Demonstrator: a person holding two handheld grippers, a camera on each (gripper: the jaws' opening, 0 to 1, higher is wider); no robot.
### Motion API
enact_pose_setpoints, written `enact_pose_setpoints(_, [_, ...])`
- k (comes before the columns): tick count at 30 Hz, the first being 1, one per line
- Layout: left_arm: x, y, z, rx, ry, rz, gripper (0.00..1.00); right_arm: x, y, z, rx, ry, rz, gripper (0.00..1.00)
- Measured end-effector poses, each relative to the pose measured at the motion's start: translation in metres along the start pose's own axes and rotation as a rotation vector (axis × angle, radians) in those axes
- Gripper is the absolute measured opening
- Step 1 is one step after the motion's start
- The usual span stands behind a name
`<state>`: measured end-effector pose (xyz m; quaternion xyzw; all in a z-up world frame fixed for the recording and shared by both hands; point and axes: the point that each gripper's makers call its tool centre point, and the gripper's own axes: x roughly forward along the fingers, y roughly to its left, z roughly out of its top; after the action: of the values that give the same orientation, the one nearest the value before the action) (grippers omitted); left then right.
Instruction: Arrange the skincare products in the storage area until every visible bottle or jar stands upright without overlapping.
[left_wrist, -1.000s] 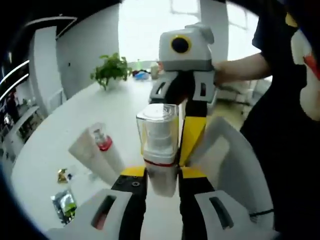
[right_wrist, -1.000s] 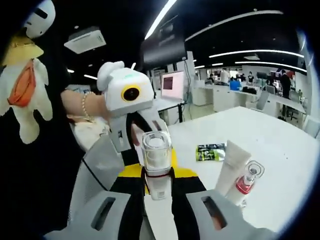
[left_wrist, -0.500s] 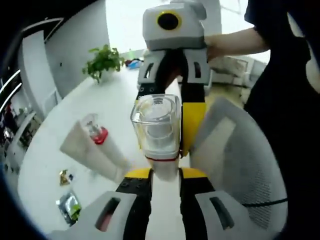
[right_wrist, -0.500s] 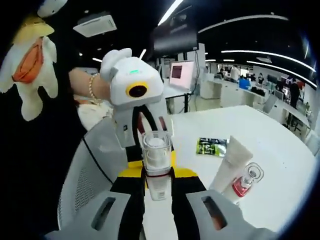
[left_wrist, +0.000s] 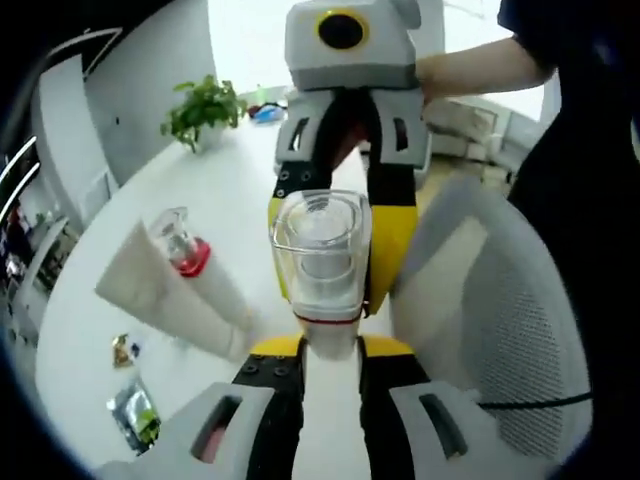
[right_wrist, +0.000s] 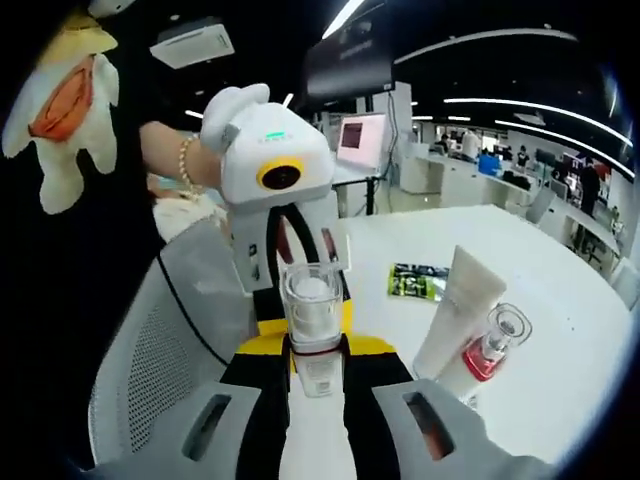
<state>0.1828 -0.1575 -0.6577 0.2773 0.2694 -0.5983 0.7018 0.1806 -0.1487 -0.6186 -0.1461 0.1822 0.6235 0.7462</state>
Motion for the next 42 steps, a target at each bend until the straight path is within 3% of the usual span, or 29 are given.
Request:
enact_pose_setpoints(8, [0.025,0.003,-0.024,-0.034,0.027,-0.012,0.18,0.013,-0.006,-0.028,0.029,0.041,0.015,0.19])
enact_pose_setpoints(15, [0.043,0.010,-0.034,-0.025,0.032,0.018,0.18,0.018,-0.014,-0.046,0.020,0.079,0.012,0.19])
enact_pose_setpoints(31, [0.072,0.017,-0.043,-0.045,0.017,0.026,0.18,0.021,-0.024,-0.072,0.030,0.136,0.001,0.19])
enact_pose_setpoints(42, [0.079,0.025,-0.036,-0.029,0.000,0.026,0.18,0.015,-0.035,-0.077,0.043,0.116,-0.025,0.20])
